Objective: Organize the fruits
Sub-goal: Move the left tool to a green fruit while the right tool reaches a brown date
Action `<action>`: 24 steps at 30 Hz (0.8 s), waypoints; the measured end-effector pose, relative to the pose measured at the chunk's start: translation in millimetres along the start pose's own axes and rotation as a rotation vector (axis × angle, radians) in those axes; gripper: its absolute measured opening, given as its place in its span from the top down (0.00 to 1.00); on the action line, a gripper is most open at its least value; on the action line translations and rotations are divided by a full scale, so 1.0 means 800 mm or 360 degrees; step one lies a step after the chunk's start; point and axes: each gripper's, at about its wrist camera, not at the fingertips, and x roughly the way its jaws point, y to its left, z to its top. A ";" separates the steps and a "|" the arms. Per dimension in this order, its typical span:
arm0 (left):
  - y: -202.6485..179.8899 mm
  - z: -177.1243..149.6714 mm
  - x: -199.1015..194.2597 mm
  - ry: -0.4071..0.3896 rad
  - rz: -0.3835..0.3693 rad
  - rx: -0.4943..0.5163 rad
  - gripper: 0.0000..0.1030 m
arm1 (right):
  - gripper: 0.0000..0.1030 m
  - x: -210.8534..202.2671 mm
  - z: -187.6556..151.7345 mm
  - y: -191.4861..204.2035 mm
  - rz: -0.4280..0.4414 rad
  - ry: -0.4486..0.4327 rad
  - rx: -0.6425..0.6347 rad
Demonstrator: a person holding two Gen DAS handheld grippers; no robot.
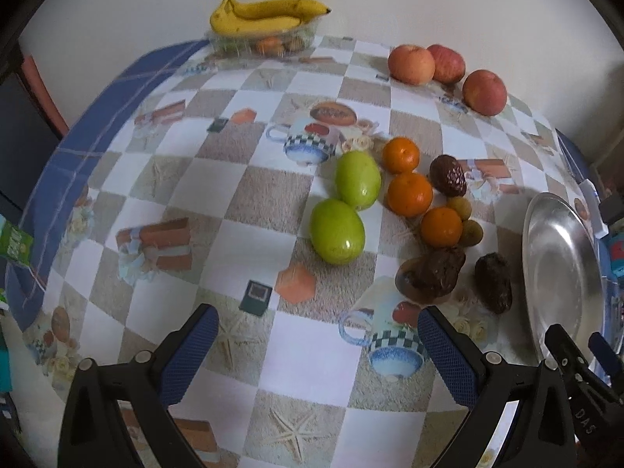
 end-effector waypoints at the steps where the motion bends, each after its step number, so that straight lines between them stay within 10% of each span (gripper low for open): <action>1: -0.001 0.001 -0.001 -0.0013 0.0004 0.0014 0.00 | 0.08 0.000 -0.001 0.001 0.0000 0.0001 -0.0001; 24: -0.018 0.090 -0.001 -0.0077 -0.0133 -0.0135 0.00 | 0.08 -0.013 0.096 0.039 0.0218 -0.0092 0.0083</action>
